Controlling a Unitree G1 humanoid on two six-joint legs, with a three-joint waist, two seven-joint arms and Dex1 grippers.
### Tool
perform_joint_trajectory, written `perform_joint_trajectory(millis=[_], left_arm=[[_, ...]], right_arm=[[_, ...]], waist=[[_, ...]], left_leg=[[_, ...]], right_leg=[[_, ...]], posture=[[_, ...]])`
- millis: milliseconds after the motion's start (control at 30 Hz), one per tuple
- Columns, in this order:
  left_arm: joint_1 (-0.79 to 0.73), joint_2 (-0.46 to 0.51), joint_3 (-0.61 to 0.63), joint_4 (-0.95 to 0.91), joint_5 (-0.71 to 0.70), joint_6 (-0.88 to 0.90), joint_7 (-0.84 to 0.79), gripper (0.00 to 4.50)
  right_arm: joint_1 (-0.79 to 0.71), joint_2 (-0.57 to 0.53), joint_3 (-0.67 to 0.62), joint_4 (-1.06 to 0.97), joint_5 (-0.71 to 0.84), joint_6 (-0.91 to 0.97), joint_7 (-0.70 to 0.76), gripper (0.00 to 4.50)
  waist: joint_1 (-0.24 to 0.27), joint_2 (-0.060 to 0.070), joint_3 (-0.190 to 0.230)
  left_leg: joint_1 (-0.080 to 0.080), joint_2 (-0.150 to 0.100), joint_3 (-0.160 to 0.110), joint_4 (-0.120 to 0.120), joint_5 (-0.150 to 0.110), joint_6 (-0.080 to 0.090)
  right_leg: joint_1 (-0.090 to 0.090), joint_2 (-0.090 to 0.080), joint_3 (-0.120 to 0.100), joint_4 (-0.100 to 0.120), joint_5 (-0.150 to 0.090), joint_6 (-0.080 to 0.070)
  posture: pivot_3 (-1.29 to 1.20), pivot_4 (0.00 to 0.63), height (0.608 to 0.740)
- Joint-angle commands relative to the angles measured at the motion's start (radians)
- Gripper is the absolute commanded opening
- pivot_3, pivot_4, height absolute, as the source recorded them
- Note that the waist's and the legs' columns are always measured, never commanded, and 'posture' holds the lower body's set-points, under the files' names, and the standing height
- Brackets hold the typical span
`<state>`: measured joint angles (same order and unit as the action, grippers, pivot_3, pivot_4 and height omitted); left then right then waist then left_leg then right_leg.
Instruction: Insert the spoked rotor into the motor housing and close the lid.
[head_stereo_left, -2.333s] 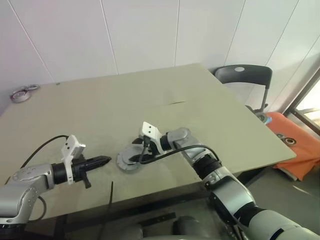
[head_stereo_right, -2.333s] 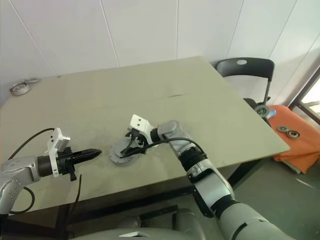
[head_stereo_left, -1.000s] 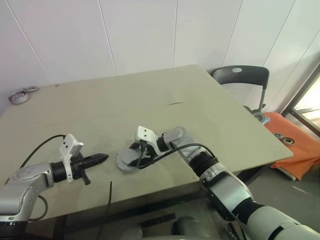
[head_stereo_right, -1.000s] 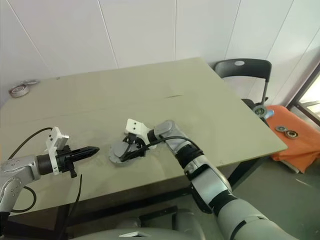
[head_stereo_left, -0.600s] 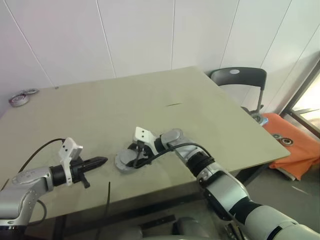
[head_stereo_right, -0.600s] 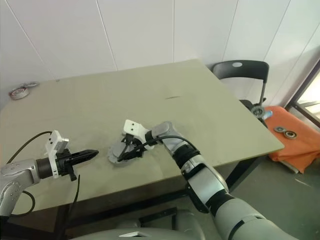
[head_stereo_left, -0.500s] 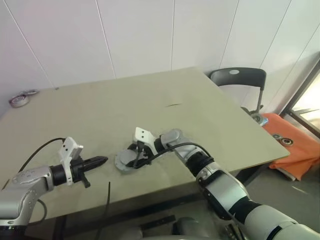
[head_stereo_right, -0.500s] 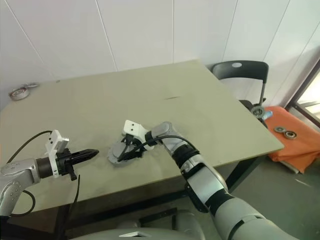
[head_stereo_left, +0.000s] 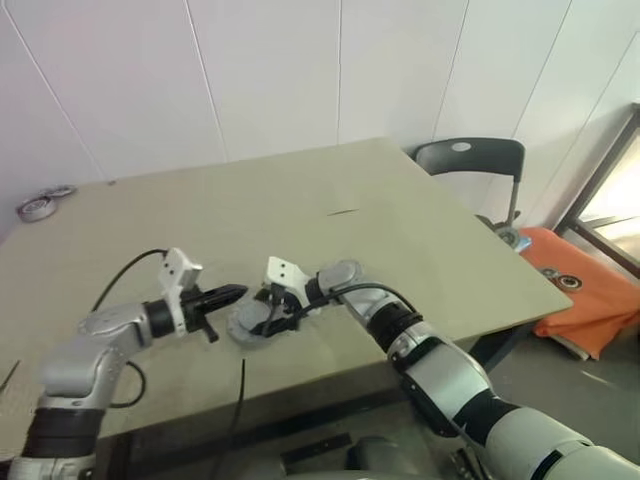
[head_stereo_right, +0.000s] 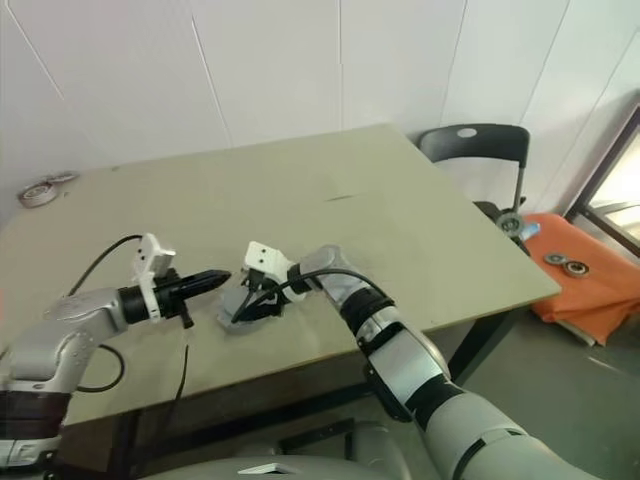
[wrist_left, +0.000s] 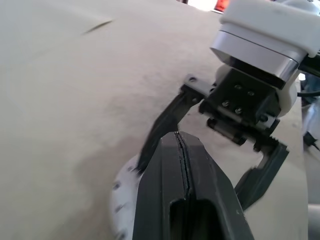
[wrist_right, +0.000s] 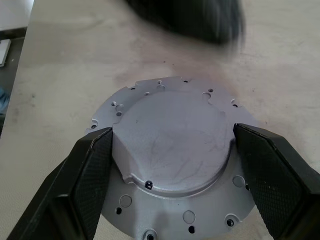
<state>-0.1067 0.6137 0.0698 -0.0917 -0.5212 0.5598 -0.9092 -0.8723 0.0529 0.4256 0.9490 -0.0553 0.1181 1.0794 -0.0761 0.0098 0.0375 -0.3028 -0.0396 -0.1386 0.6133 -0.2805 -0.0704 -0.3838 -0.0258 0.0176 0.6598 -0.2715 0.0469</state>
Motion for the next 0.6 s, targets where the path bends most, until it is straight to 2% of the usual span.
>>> perform_joint_trajectory(millis=[33,300,433,500,600], left_arm=[[0.013,-0.009,-0.014,0.02,0.015,-0.013,-0.007,0.0],[0.013,-0.016,-0.012,0.067,0.024,-0.023,-0.011,0.0],[0.011,-0.036,-0.049,0.106,0.065,-0.04,0.005,0.0],[0.002,-0.057,-0.087,0.17,0.128,-0.086,0.033,0.0],[-0.013,-0.1,-0.104,0.232,0.148,-0.108,0.049,0.0]], right_arm=[[0.042,-0.029,0.053,0.116,-0.102,0.038,-0.064,3.95],[0.044,-0.029,0.05,0.111,-0.099,0.04,-0.068,3.95],[0.045,-0.029,0.043,0.112,-0.095,0.044,-0.078,3.95],[0.046,-0.03,0.039,0.113,-0.093,0.048,-0.081,3.95],[0.048,-0.03,0.034,0.113,-0.089,0.052,-0.085,3.95]], waist=[[0.0,0.001,0.0],[0.003,0.002,0.0],[0.003,0.003,0.0],[0.004,0.007,-0.002],[0.004,0.013,-0.007]], left_leg=[[0.0,0.0,0.0,-0.001,0.0,0.0],[-0.001,0.0,-0.001,-0.001,0.0,0.0],[-0.001,0.0,-0.001,-0.001,0.0,0.0],[-0.001,0.001,-0.001,-0.001,0.0,0.0],[-0.002,0.0,-0.001,-0.001,0.0,0.0]], right_leg=[[-0.001,0.0,0.0,0.0,0.0,0.0],[-0.005,0.0,-0.001,0.002,0.0,0.0],[-0.006,0.0,-0.002,-0.002,0.0,0.0],[-0.006,-0.001,-0.003,-0.005,0.0,0.0],[-0.005,-0.001,-0.005,-0.011,0.0,0.0]], posture=[[0.0,0.0,0.74],[0.0,0.0,0.74],[0.0,0.0,0.74],[0.0,0.0,0.74],[0.0,0.0,0.74]])
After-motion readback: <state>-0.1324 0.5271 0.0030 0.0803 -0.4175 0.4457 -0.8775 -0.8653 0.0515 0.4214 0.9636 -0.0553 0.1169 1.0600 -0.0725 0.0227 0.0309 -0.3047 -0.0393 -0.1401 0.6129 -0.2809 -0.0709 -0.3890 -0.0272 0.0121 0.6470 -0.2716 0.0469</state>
